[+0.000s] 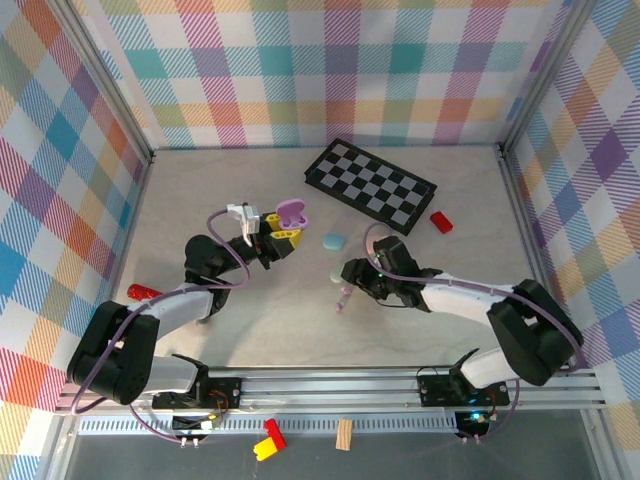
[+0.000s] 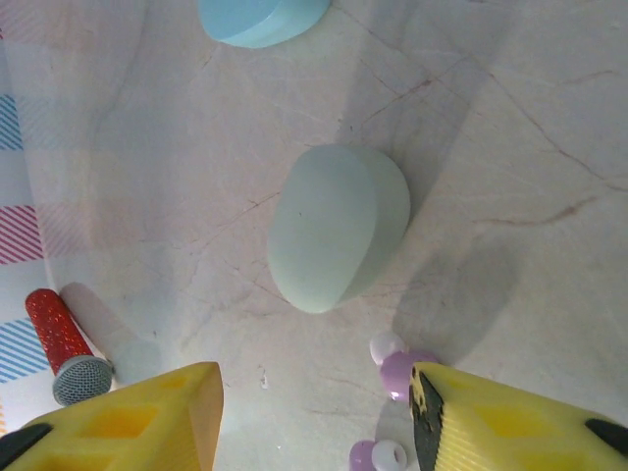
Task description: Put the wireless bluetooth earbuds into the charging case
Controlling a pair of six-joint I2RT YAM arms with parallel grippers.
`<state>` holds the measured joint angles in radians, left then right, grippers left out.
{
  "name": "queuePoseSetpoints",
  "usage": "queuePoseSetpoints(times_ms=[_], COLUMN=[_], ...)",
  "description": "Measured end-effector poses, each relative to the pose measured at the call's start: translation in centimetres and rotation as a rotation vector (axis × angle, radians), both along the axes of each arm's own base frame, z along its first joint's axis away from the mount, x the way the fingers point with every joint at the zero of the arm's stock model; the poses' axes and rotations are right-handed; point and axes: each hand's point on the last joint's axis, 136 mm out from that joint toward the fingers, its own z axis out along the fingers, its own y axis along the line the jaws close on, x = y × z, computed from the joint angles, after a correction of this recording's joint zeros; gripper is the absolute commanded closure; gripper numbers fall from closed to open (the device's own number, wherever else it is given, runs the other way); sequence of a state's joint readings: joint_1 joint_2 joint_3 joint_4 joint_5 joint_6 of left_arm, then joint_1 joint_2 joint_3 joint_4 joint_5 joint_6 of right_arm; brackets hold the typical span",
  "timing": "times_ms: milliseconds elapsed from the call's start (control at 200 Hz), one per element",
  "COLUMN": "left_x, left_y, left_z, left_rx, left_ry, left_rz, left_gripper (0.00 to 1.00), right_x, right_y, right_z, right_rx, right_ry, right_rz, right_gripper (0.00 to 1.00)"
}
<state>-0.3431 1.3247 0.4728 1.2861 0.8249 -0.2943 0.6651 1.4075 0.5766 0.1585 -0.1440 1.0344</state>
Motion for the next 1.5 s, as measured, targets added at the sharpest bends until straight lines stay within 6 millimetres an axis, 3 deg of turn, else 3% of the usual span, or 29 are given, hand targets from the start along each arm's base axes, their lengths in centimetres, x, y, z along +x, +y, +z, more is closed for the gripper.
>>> queuePoseSetpoints(times_ms=[190,465,965,1195,1500], left_x=[0.0,0.0,-0.1,0.0,0.0], left_y=[0.0,0.0,0.4,0.5,0.5], left_z=[0.0,0.0,0.0,0.0,0.0], left_rx=[0.0,0.0,-0.001,0.0,0.0], left_ry=[0.0,0.0,-0.002,-0.003,-0.002], left_rz=[0.0,0.001,0.008,0.012,0.012], left_gripper=[0.68,0.68,0.68,0.68,0.68], right_x=[-1.7,-1.9,1.4,1.6,1.2], right_y=[0.8,1.5,2.4,2.7,3.1], right_z=[-1.0,-3.8,-3.7,-3.6,-3.5], right_rx=[0.011,-0.011,-0.016,-0.015,-0.033], right_ry=[0.053,0.121,0.085,0.064,0.014], right_rz=[0.0,-0.011,-0.026,-0.001,0.094], right_gripper=[0.48,0.5,0.58,0.61,0.58])
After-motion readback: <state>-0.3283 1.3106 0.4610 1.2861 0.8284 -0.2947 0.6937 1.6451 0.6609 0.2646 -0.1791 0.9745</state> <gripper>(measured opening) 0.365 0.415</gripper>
